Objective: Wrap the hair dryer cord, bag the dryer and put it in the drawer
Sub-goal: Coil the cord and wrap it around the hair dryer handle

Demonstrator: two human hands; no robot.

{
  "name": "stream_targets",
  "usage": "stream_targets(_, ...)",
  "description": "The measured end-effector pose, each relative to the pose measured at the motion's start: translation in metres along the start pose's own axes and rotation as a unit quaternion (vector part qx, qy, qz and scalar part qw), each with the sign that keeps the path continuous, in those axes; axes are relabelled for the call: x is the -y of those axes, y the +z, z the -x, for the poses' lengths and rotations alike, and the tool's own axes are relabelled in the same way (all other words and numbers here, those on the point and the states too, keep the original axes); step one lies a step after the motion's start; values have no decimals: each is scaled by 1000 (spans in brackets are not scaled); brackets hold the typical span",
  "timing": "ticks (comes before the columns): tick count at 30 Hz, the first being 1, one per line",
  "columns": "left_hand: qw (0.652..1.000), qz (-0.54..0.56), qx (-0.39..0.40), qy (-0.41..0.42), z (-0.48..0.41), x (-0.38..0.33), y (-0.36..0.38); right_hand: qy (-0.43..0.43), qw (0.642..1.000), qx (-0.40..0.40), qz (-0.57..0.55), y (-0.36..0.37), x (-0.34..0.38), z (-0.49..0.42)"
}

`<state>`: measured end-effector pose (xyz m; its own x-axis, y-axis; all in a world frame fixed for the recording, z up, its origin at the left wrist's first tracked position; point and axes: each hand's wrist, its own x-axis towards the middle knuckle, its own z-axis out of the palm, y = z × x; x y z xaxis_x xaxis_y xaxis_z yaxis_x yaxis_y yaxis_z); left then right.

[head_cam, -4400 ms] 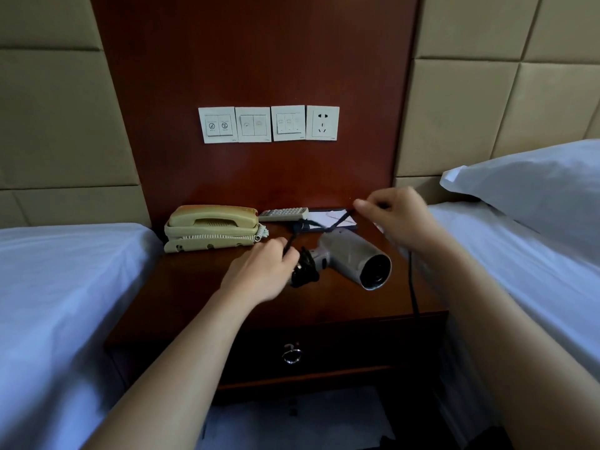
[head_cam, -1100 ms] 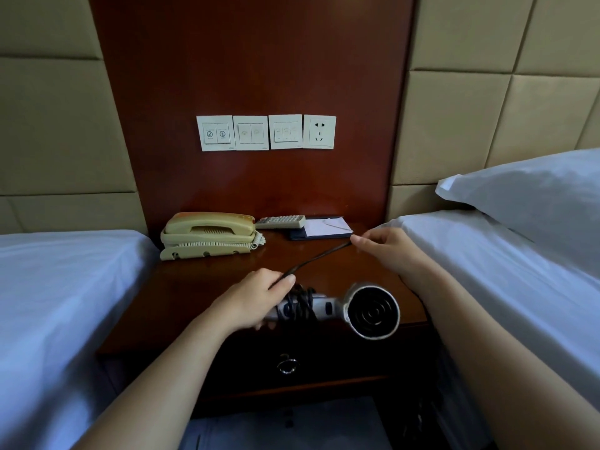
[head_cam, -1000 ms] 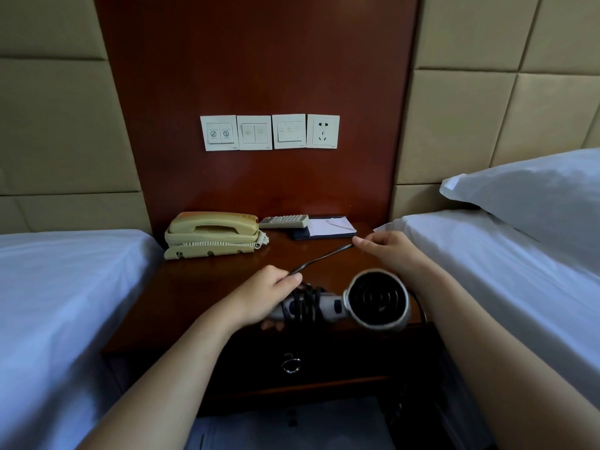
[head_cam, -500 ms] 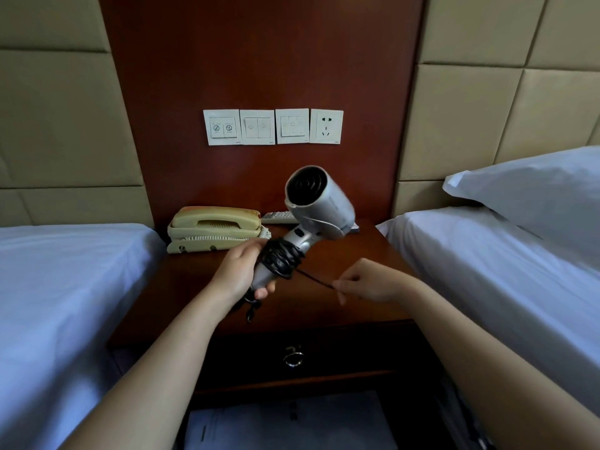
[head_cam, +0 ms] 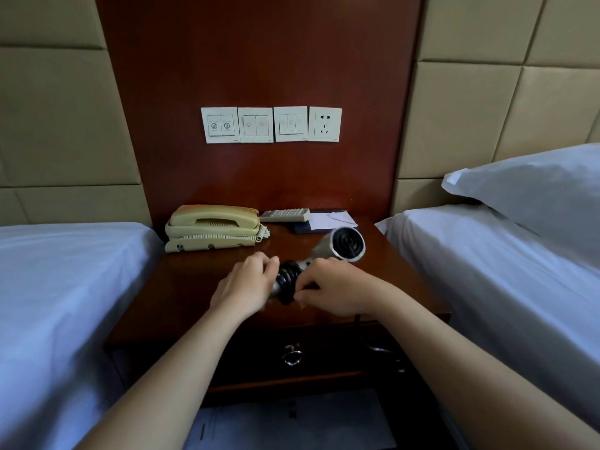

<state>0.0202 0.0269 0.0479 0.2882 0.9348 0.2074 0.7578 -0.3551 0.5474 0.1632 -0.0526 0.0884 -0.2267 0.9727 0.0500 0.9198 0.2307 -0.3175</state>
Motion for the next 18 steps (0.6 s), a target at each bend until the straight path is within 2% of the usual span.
stream_targets(2, 999, -51, 9, 9, 3, -6, 4, -14, 1000, -20, -11, 1, 3, -2)
stream_targets(4, 998, -55, 20, 27, 5, -11, 5, -19, 998, -44, -28, 2, 2, -5)
stream_targets(7, 994, 49, 90, 36, 3, -12, 6, -2, 995, -93, -28, 3, 0, -8)
stream_targets(9, 971, 177, 161, 13, 3, -11, 5, 10, 992, -125, -15, 5, -1, -9)
stream_targets(12, 931, 261, 253, -15, 10, -12, -2, 20, 993, -110, -38, 5, -3, -9)
stream_targets(14, 916, 258, 306, -27, 15, -13, -5, 16, 993, -92, -78, 7, -5, -9)
stream_targets(18, 900, 230, 370, 15, 13, -5, -4, 38, 996, -62, -51, 9, -7, -12)
